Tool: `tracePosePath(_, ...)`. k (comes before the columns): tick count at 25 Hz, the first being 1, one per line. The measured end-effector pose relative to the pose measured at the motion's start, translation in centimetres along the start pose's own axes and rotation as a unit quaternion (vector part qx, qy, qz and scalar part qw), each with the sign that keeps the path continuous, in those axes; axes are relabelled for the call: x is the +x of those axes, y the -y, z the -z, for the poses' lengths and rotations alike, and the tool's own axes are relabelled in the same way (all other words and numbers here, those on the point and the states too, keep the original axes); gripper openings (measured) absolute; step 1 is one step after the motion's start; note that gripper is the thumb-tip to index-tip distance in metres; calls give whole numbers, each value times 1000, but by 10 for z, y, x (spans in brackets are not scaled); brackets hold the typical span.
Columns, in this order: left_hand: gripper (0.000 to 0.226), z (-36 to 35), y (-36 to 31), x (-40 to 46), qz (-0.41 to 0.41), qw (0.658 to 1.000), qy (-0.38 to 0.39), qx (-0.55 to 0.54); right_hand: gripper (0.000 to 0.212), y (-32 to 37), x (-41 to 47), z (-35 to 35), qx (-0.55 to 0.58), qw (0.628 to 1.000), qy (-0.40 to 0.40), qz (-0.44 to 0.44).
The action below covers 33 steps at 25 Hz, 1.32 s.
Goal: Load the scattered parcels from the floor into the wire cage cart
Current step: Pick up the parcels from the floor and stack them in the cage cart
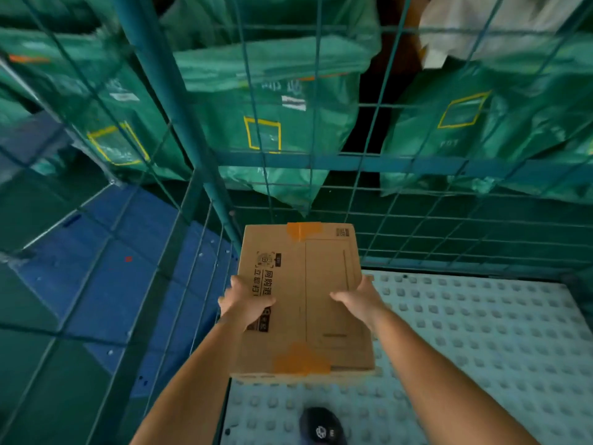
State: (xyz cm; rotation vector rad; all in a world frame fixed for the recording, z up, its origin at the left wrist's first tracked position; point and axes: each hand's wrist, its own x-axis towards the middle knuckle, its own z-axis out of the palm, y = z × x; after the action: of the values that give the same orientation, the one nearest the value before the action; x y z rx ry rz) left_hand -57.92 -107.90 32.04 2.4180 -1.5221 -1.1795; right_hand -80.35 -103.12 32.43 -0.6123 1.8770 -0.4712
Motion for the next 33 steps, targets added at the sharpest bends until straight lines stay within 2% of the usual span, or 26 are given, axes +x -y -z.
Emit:
tracePosePath(6, 61, -31, 22, 63, 37, 999, 0, 1, 96, -11, 67, -40, -31, 999, 25, -37)
tracePosePath(11, 54, -45, 29, 101, 18, 1000, -5, 5, 99, -9, 104, -62, -40, 998, 10, -51)
tracePosePath(14, 50, -49, 30, 118, 4, 1000, 4, 6, 103, -9, 118, -69, -43, 997, 11, -65)
tracePosePath(18, 50, -56, 33, 126, 32, 999, 27, -17, 104, -16, 125, -76, -31, 997, 30, -62)
tracePosePath(20, 50, -56, 32, 123, 25, 1000, 13, -10, 101, -15, 123, -76, -36, 997, 36, -59)
tracePosePath(25, 60, -32, 4, 77, -77, 997, 4, -14, 85, 10, 77, -60, -67, 998, 5, -6)
tracePosePath(28, 66, -10, -9, 36, -97, 995, 16, -24, 72, 19, 35, -36, -68, 997, -10, 25)
tracePosePath(33, 47, 48, -16, -80, -122, 991, -20, -57, 62, 34, -86, 12, -65, 995, -40, 69)
